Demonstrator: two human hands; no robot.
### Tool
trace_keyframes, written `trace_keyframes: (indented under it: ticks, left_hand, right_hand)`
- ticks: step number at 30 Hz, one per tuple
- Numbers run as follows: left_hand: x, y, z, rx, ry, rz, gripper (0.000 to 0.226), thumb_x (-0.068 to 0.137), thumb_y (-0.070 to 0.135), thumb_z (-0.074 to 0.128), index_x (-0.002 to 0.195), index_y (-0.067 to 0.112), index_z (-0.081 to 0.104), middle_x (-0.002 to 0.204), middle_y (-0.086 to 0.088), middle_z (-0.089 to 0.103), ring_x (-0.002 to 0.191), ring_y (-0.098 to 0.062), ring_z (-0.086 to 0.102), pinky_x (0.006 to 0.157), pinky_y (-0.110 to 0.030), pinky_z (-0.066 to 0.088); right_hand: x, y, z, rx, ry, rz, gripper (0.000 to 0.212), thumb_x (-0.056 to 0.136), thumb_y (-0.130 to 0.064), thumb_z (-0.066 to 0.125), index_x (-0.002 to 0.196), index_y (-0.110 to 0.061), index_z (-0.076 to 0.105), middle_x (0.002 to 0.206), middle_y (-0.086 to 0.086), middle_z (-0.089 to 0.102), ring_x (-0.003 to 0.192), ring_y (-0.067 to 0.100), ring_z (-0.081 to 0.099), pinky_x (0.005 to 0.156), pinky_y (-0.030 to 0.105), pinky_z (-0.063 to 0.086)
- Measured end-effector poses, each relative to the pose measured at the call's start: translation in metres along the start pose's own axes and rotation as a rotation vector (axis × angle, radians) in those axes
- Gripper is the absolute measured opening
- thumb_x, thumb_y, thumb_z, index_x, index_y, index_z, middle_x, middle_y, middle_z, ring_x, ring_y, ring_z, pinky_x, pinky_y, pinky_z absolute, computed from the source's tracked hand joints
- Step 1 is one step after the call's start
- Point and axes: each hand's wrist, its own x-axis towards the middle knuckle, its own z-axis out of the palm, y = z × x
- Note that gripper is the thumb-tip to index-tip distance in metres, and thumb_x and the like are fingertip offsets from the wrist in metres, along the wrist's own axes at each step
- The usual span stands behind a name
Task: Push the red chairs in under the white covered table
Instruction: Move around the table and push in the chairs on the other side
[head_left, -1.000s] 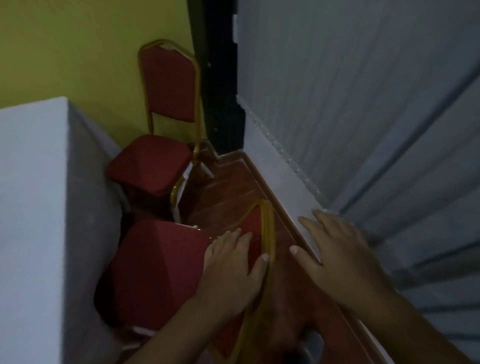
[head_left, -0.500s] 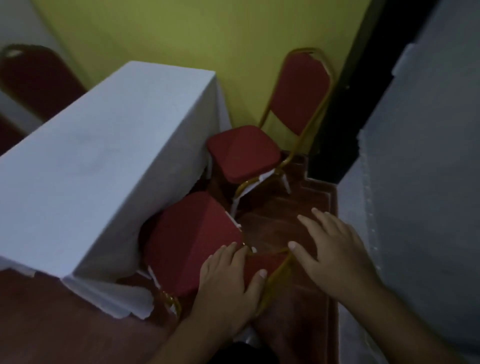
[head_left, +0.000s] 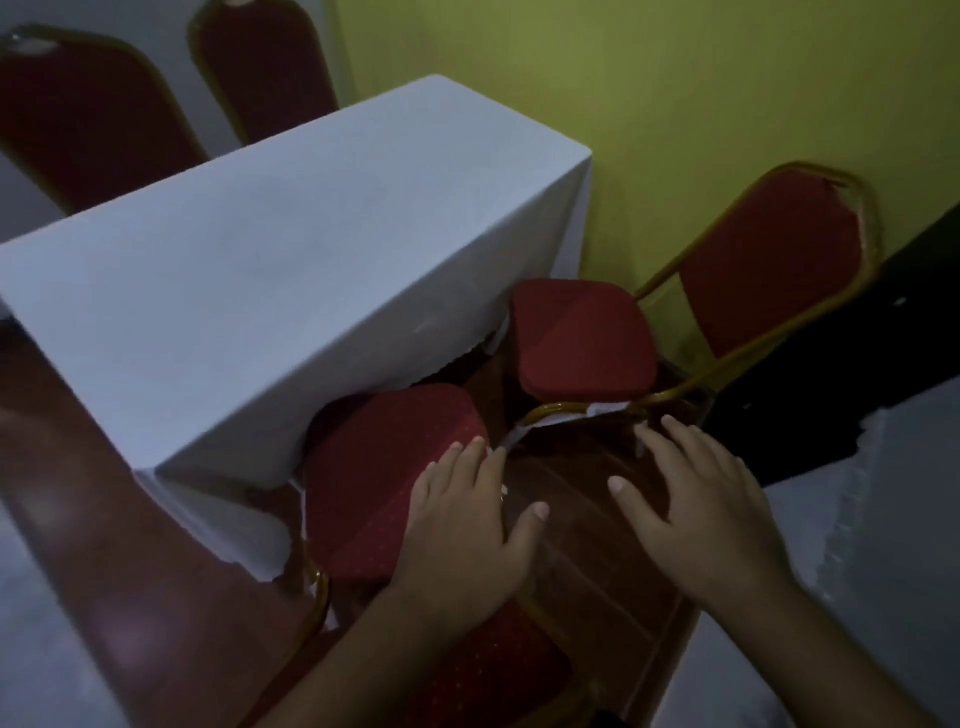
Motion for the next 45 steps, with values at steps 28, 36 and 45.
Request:
trace_keyframes:
  ticks: [28, 36, 45]
  left_hand:
    - [0.367, 0.298, 0.111, 0.076, 0.162, -0.153, 0.081, 0.093, 0.067, 0.036, 0.158, 0.020, 0.028, 0.168, -0.005, 0.019, 0.155, -0.024, 0.012, 0.124, -0.045, 0.012]
    - [0.482, 0.356, 0.149, -0.057, 0.031, -0.010, 0.084, 0.089, 0.069, 0.032, 0.157, 0.020, 0.027, 0.165, -0.005, 0.028, 0.152, -0.026, 0.021, 0.123, -0.045, 0.019]
    - [0.565, 0.443, 0.180, -0.228, 0.009, 0.003, 0.087, 0.093, 0.064, 0.048, 0.160, 0.022, 0.013, 0.162, -0.006, 0.025, 0.147, -0.026, 0.025, 0.114, -0.049, 0.031]
  right_hand:
    - [0.401, 0.330, -0.101, -0.039, 0.006, -0.247, 0.081, 0.087, -0.074, 0.034, 0.155, -0.032, 0.036, 0.169, 0.001, 0.026, 0.155, 0.024, 0.018, 0.126, 0.056, 0.012]
    - [0.479, 0.414, -0.157, -0.158, -0.008, -0.301, 0.072, 0.091, -0.069, 0.037, 0.153, -0.035, 0.043, 0.168, -0.003, 0.028, 0.156, 0.020, 0.015, 0.127, 0.048, 0.007]
    - [0.611, 0.476, -0.227, -0.413, -0.338, -0.729, 0.078, 0.080, -0.026, 0.068, 0.154, -0.030, 0.043, 0.166, 0.006, 0.032, 0.154, 0.029, 0.025, 0.120, 0.044, 0.012]
